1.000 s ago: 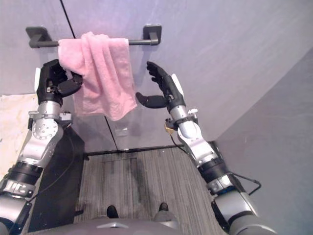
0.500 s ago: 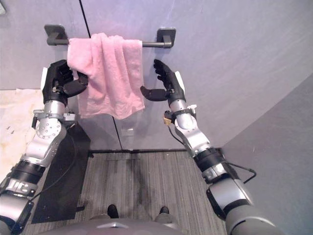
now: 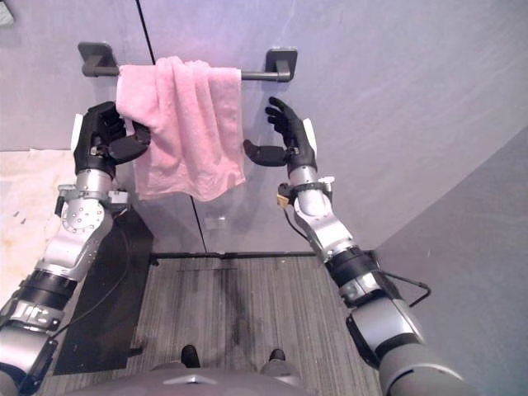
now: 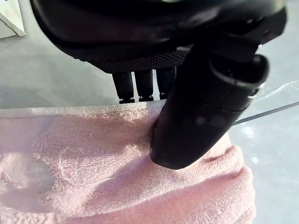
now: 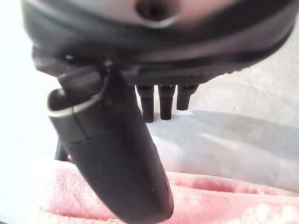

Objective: Organize the bathroom.

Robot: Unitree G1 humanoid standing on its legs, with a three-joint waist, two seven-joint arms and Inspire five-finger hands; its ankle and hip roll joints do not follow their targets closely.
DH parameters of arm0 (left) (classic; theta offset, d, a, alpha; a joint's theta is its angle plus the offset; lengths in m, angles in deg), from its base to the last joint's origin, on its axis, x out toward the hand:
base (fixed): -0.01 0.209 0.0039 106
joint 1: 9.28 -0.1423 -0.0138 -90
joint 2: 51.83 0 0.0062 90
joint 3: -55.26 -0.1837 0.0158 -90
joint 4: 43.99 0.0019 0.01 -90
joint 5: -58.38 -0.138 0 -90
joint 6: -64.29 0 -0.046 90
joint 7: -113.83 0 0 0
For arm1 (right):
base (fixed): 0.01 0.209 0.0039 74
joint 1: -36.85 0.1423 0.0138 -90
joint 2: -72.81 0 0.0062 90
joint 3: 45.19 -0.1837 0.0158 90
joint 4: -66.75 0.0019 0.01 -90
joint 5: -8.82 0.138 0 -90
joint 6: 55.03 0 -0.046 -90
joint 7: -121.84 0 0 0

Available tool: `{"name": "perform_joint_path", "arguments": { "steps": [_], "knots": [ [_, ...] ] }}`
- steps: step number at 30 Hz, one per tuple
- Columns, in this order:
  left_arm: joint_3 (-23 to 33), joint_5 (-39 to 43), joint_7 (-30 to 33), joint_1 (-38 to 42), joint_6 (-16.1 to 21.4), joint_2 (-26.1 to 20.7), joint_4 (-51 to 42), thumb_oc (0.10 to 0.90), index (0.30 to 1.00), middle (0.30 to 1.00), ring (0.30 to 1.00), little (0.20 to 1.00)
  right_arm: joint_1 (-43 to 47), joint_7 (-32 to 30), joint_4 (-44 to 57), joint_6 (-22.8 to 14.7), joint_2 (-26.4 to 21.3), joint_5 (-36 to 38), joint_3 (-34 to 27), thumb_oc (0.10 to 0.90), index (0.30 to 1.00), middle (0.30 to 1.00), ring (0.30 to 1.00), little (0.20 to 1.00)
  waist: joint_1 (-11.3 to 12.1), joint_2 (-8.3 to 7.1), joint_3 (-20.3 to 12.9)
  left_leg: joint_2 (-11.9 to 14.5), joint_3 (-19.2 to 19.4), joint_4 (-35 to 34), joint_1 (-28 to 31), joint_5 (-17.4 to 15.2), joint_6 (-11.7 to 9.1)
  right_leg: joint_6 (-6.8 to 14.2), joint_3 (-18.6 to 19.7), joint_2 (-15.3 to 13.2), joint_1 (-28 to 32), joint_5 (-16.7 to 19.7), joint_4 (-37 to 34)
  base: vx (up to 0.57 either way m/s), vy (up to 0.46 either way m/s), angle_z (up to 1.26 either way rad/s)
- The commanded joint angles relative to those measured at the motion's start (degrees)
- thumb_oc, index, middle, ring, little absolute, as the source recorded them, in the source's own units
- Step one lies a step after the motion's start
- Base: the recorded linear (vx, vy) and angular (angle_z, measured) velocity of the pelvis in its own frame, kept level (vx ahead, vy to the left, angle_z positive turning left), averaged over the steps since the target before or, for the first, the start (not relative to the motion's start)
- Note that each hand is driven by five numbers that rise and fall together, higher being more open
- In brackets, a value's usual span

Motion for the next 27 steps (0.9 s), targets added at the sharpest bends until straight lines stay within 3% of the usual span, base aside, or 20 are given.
{"name": "perform_joint_path", "arguments": {
  "steps": [1, 3, 4, 5, 6, 22, 23, 24, 27],
  "knots": [
    [-3.96, -1.04, -0.24, 8.97, 3.82, -0.14, 0.78, 0.400, 0.300, 0.300, 0.300, 0.300, 13.85, 0.81, -2.79, -5.82, -1.72, 1.51, -1.77, 0.800, 0.900, 0.900, 0.900, 0.900, 3.25, -0.04, -5.42, -3.09, -1.14, 0.55, 4.36, -9.71, 0.31, 3.76, -0.93, 1.08, -0.99, -4.35, 0.20, 0.00, 0.000, 0.00],
    [-4.36, -1.08, -0.25, 9.14, 3.73, 0.25, 0.79, 0.400, 0.300, 0.300, 0.300, 0.300, 15.12, 1.16, -3.89, -6.00, -1.77, 2.55, -1.32, 0.563, 0.545, 0.545, 0.545, 0.545, 3.57, -0.16, -5.42, -3.08, -1.27, 0.57, 4.31, -9.66, 0.24, 3.77, -1.23, 1.00, -0.97, -4.29, 0.23, 0.01, 0.001, 0.02],
    [-4.32, -1.37, -0.39, 9.16, 3.71, 0.49, 0.90, 0.400, 0.300, 0.300, 0.300, 0.300, 15.39, 1.39, -4.11, -5.96, -1.59, 2.31, -1.44, 0.508, 0.462, 0.462, 0.462, 0.462, 3.60, -0.24, -5.44, -3.11, -1.31, 0.58, 4.32, -9.68, 0.24, 3.77, -1.25, 0.98, -1.00, -4.27, 0.24, 0.00, 0.000, 0.00],
    [-4.33, -1.32, -0.42, 9.17, 3.69, 0.45, 0.87, 0.400, 0.300, 0.300, 0.300, 0.300, 15.45, 1.38, -4.15, -6.00, -1.61, 2.33, -1.39, 0.494, 0.441, 0.441, 0.441, 0.441, 3.63, -0.24, -5.43, -3.11, -1.33, 0.58, 4.31, -9.68, 0.25, 3.78, -1.27, 0.97, -1.00, -4.26, 0.25, 0.02, -0.001, 0.04],
    [-4.42, -1.11, -0.52, 9.12, 3.62, 0.40, 0.72, 0.400, 0.300, 0.300, 0.300, 0.300, 15.65, 1.37, -4.16, -6.20, -1.64, 2.36, -1.21, 0.400, 0.300, 0.300, 0.300, 0.300, 3.72, -0.28, -5.40, -3.14, -1.39, 0.61, 4.31, -9.70, 0.29, 3.78, -1.32, 0.93, -1.02, -4.25, 0.31, 0.00, 0.000, 0.00],
    [-3.80, -2.77, 0.78, 6.95, 2.95, 1.63, -1.38, 0.400, 0.300, 0.300, 0.300, 0.300, 9.46, 3.05, 3.13, -4.84, -0.21, -3.05, -1.24, 0.400, 0.300, 0.300, 0.300, 0.300, 2.68, -0.31, -4.50, -3.38, -1.00, 0.71, 4.48, -10.14, 0.79, 4.10, -0.93, 0.64, -1.54, -4.19, 0.62, 0.01, 0.006, 0.03],
    [-3.71, -3.03, 1.00, 6.77, 2.69, 1.69, -1.73, 0.400, 0.300, 0.300, 0.300, 0.300, 8.71, 3.38, 4.01, -4.69, -0.10, -3.08, -1.37, 0.511, 0.467, 0.467, 0.467, 0.467, 2.55, -0.36, -4.37, -3.39, -0.93, 0.74, 4.52, -10.18, 0.86, 4.17, -0.83, 0.60, -1.65, -4.15, 0.68, 0.00, 0.000, 0.00],
    [-3.64, -3.17, 1.13, 6.64, 2.80, 1.77, -1.74, 0.400, 0.300, 0.300, 0.300, 0.300, 8.28, 3.67, 4.55, -4.57, -0.01, -3.24, -1.49, 0.800, 0.900, 0.900, 0.900, 0.900, 2.46, -0.37, -4.19, -3.40, -0.88, 0.77, 4.56, -10.22, 0.91, 4.22, -0.79, 0.55, -1.71, -4.12, 0.72, 0.00, 0.000, 0.00],
    [-3.72, -3.13, 1.53, 6.98, 2.59, 1.84, -1.80, 0.400, 0.300, 0.300, 0.300, 0.300, 7.80, 4.16, 5.56, -4.60, 0.31, -3.78, -1.48, 0.800, 0.900, 0.900, 0.900, 0.900, 2.32, -0.45, -3.83, -3.51, -0.82, 0.89, 4.61, -10.32, 1.01, 4.27, -0.81, 0.45, -1.91, -4.09, 0.92, 0.00, 0.000, 0.00]
  ]
}}
